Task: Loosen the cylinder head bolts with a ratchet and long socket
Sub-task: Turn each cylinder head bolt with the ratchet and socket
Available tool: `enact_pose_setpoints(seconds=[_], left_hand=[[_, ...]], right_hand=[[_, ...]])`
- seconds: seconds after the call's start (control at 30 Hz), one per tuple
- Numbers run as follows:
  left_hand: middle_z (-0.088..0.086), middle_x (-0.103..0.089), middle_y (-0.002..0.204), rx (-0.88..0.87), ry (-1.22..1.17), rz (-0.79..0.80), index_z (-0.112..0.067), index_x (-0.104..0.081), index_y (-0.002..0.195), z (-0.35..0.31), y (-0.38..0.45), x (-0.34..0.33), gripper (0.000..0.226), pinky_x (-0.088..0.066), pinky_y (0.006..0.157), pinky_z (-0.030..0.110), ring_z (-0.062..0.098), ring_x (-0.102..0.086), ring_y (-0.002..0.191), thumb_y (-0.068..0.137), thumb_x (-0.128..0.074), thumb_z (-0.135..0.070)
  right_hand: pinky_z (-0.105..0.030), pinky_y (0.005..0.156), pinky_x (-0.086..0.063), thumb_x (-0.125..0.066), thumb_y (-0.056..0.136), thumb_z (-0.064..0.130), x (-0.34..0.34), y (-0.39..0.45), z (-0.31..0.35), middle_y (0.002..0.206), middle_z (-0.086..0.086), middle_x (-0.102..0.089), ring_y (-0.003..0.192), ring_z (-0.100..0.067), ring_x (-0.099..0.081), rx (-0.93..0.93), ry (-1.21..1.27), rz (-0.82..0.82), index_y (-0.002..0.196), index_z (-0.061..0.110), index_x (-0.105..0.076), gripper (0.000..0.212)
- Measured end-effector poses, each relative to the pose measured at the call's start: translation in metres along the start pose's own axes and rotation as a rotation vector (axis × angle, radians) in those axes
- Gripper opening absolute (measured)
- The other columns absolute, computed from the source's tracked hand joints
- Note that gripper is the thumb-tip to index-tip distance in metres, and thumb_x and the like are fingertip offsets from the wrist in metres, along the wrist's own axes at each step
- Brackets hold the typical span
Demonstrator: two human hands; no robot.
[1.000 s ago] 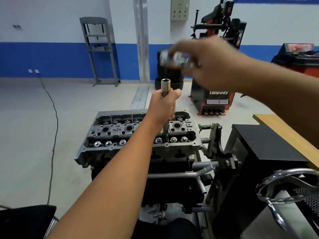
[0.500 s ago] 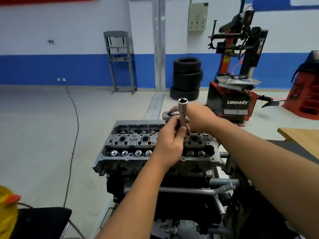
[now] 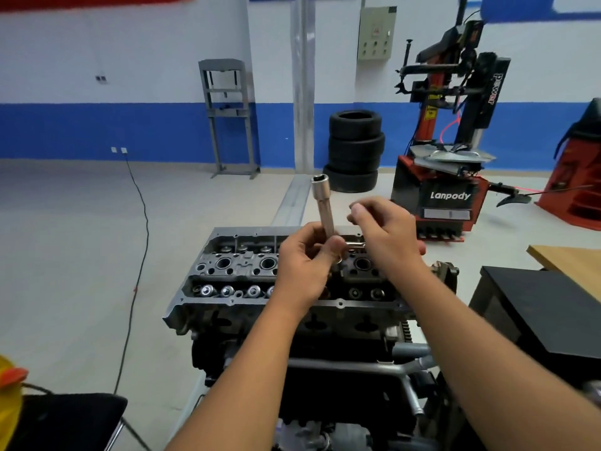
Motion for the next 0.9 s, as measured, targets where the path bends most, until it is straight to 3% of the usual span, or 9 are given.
enact_pose_setpoints(seconds=[0.1, 0.23, 0.37, 0.53, 0.63, 0.8, 0.9], left_hand=[[0.005, -0.079, 0.100, 0.016, -0.009, 0.058, -0.018, -0.072, 0.112, 0.002, 0.001, 0.001, 0.020, -0.063, 0.083, 0.035, 0.021, -0.075, 0.094, 0.100, -0.058, -0.027], [0.018, -0.074, 0.122, 0.058, 0.011, 0.120, -0.007, -0.068, 0.128, 0.009, 0.002, 0.004, 0.028, -0.055, 0.106, 0.049, 0.033, -0.069, 0.119, 0.110, -0.046, -0.006], [0.017, -0.076, 0.118, 0.017, 0.071, 0.137, 0.000, -0.069, 0.125, 0.013, -0.001, 0.004, 0.025, -0.058, 0.101, 0.048, 0.031, -0.072, 0.114, 0.107, -0.055, -0.008], [0.012, -0.079, 0.110, 0.006, 0.040, 0.114, -0.008, -0.073, 0.120, 0.020, 0.004, 0.010, 0.028, -0.064, 0.088, 0.051, 0.028, -0.077, 0.104, 0.093, -0.076, -0.017], [0.009, -0.080, 0.108, 0.006, 0.047, 0.127, -0.010, -0.076, 0.117, 0.027, 0.006, 0.009, 0.019, -0.064, 0.085, 0.050, 0.028, -0.078, 0.101, 0.100, -0.071, -0.018], [0.002, -0.078, 0.119, 0.023, 0.025, 0.262, -0.023, -0.069, 0.129, 0.028, 0.001, 0.004, 0.028, -0.062, 0.093, 0.040, 0.021, -0.074, 0.114, 0.107, -0.051, -0.025], [-0.003, -0.079, 0.111, -0.083, 0.136, 0.110, -0.025, -0.072, 0.117, 0.025, 0.001, 0.008, 0.021, -0.062, 0.096, 0.041, 0.013, -0.075, 0.107, 0.103, -0.062, -0.013]], right_hand=[[-0.033, 0.078, -0.060, -0.064, 0.095, 0.039, -0.016, -0.025, 0.011, 0.092, -0.005, -0.078, 0.089, -0.020, -0.074, -0.116, 0.507, -0.043, 0.091, 0.027, -0.079, 0.019], [-0.028, 0.080, -0.059, -0.074, 0.089, 0.025, -0.038, -0.047, 0.013, 0.099, -0.007, -0.079, 0.095, -0.021, -0.075, -0.164, 0.712, -0.052, 0.096, 0.027, -0.081, 0.011], [-0.025, 0.079, -0.060, -0.074, 0.091, 0.020, -0.033, -0.050, 0.007, 0.100, -0.002, -0.078, 0.097, -0.017, -0.076, -0.087, 0.726, -0.065, 0.096, 0.028, -0.079, 0.011], [-0.045, 0.082, -0.064, -0.080, 0.089, 0.018, -0.037, -0.048, 0.007, 0.096, -0.013, -0.077, 0.093, -0.031, -0.076, -0.082, 0.659, -0.085, 0.095, 0.013, -0.073, 0.011], [-0.052, 0.085, -0.063, -0.078, 0.092, 0.017, -0.039, -0.046, 0.007, 0.099, -0.022, -0.074, 0.094, -0.037, -0.074, -0.115, 0.635, -0.099, 0.094, 0.008, -0.070, 0.013], [-0.049, 0.093, -0.061, -0.061, 0.104, 0.020, -0.047, -0.042, 0.011, 0.099, -0.007, -0.077, 0.099, -0.023, -0.074, -0.140, 0.594, -0.007, 0.100, 0.009, -0.069, 0.014], [-0.048, 0.094, -0.060, -0.051, 0.109, 0.019, -0.052, -0.041, 0.010, 0.100, -0.015, -0.075, 0.099, -0.027, -0.073, -0.135, 0.613, 0.013, 0.099, 0.004, -0.071, 0.027]])
Point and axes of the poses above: each hand's wrist, its own y-axis towards the middle knuckle, its own x-axis out of the back of the hand, z = x × y, the point moved 4 cm from there along y, towards the middle knuckle
